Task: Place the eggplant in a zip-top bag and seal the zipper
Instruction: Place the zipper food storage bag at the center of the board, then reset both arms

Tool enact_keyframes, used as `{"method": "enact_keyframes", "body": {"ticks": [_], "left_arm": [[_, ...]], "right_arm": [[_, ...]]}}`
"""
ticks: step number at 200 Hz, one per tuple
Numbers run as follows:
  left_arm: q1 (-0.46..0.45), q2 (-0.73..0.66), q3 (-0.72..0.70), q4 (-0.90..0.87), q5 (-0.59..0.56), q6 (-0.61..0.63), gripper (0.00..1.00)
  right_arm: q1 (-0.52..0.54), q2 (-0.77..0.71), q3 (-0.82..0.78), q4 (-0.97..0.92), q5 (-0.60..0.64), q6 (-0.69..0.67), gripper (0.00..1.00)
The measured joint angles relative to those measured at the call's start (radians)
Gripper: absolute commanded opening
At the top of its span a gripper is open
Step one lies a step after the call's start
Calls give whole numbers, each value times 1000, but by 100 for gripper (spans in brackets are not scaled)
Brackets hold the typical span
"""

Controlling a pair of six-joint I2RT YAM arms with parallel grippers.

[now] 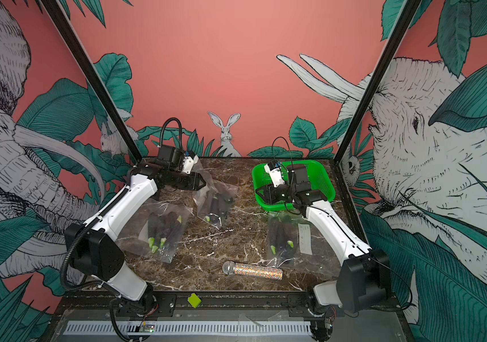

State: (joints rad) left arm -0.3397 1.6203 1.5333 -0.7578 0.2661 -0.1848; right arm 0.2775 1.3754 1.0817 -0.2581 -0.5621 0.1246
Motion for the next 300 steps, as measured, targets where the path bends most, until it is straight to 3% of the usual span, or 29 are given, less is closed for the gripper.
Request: {"method": "enact_keyframes", "body": {"ticks": [2, 6, 14, 74, 134, 166, 242, 300], "left_arm": [[0, -1, -4, 3, -5, 0, 77], [0, -3, -12, 7, -23, 9, 90], [0, -11, -31, 21, -53, 8, 99], [26, -201, -268, 265, -317, 63, 99], [251, -350, -793, 779, -409, 108, 99], [264, -348, -991, 982, -443, 154, 99], [316, -242, -1100, 1364, -460, 196, 99], [330, -143, -1114, 1481, -399, 209, 99]], "right_arm": [[-5, 0, -8, 5, 3, 1, 48], [-16, -1, -24, 16, 10, 5, 49], [-39, -4, -53, 38, 26, 9, 49], [-230, -46, -271, 223, 253, 24, 51], [-340, -61, -466, 467, 497, -10, 51], [-357, -37, -539, 654, 554, -20, 55], [-354, 14, -603, 869, 573, -18, 58], [-343, 53, -643, 1014, 587, -24, 64]]}}
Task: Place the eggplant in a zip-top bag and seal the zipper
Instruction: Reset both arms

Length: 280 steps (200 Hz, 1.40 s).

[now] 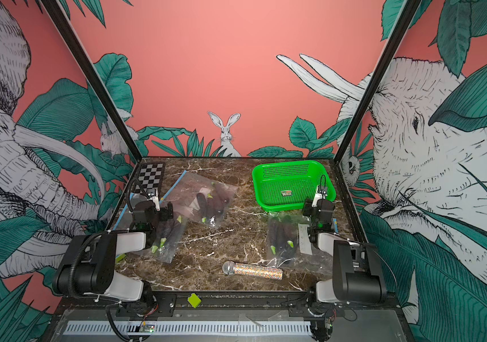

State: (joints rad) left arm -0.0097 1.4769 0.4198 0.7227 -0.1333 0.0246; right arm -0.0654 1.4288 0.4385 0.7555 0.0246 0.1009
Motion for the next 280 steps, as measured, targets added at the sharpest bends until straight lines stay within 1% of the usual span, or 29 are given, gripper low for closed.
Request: {"method": "enact_keyframes", "body": {"ticks": [6, 10, 25, 29, 32, 70, 149, 225, 251, 280], "left_arm": [[0, 0, 0, 10, 10, 3, 99], [0, 0, 0, 14, 15, 4, 99], [0, 8, 0, 30, 37, 14, 99], [0, 12, 0, 34, 41, 16, 99], [0, 16, 0, 37, 44, 18, 99], [0, 76, -11, 122, 63, 27, 99], [-3, 81, -16, 144, 68, 33, 99], [-8, 81, -14, 142, 122, 66, 99], [-9, 81, -14, 142, 122, 66, 99], [-9, 81, -14, 142, 121, 66, 99]], "right_arm": [[7, 8, -5, 23, 8, -2, 65], [10, 13, -8, 36, 11, -4, 68], [34, 54, -26, 135, 33, -11, 87], [42, 62, -27, 148, 39, -18, 97], [49, 66, -27, 155, 46, -19, 98], [98, 85, -26, 132, 69, -64, 98], [98, 90, -26, 99, 73, -87, 98], [98, 90, -26, 99, 73, -87, 98], [98, 54, -29, 56, 72, -92, 98], [98, -19, -40, 31, 73, -93, 98]]}}
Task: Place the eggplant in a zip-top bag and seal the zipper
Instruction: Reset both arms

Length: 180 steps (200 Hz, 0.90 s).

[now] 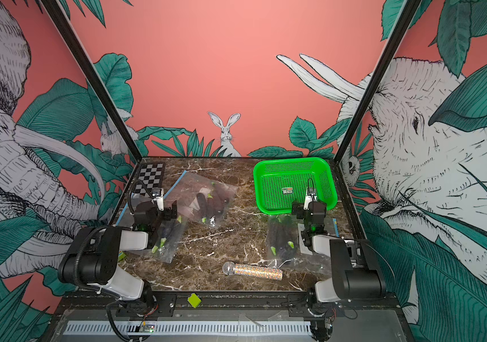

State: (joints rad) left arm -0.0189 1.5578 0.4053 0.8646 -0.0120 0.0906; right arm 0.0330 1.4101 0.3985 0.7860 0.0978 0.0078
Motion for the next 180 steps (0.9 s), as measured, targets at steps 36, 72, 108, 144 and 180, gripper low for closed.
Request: {"method": "enact_keyframes", "body": {"ticks": [36, 72, 108, 144, 180], "left_arm": [[0, 0, 0, 1, -9, -1, 99], [0, 0, 0, 1, -16, -2, 99], [0, 0, 0, 1, -21, -2, 99], [0, 0, 0, 1, -19, -1, 99], [0, 0, 0, 1, -13, -1, 99]], "right_arm": [[-5, -69, -36, -10, 4, 3, 98], [-5, -114, -51, -51, 10, 3, 98], [-6, -179, -68, -134, 10, 3, 98], [-6, -273, -103, -237, 13, 3, 98], [4, -246, -67, -331, 11, 2, 98]]}}
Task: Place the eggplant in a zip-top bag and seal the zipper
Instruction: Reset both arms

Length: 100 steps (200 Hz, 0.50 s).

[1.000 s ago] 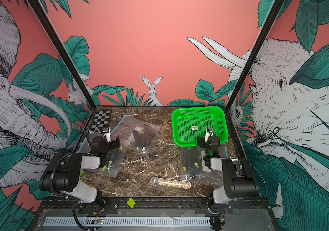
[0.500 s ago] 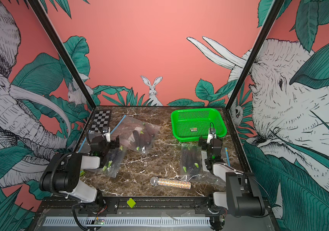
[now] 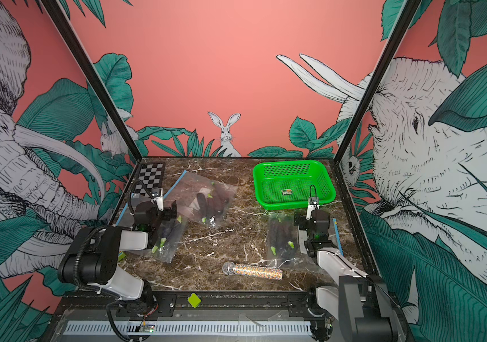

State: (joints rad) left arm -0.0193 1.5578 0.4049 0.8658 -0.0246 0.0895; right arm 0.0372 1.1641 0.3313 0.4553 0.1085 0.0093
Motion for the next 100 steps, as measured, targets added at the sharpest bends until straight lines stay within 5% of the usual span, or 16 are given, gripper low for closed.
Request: {"method": "enact_keyframes", "body": {"ticks": [100], "left_arm": [[0, 0, 0, 0, 2, 0, 99]], "right_arm": [[3, 274, 84, 209, -19, -25, 98]]}}
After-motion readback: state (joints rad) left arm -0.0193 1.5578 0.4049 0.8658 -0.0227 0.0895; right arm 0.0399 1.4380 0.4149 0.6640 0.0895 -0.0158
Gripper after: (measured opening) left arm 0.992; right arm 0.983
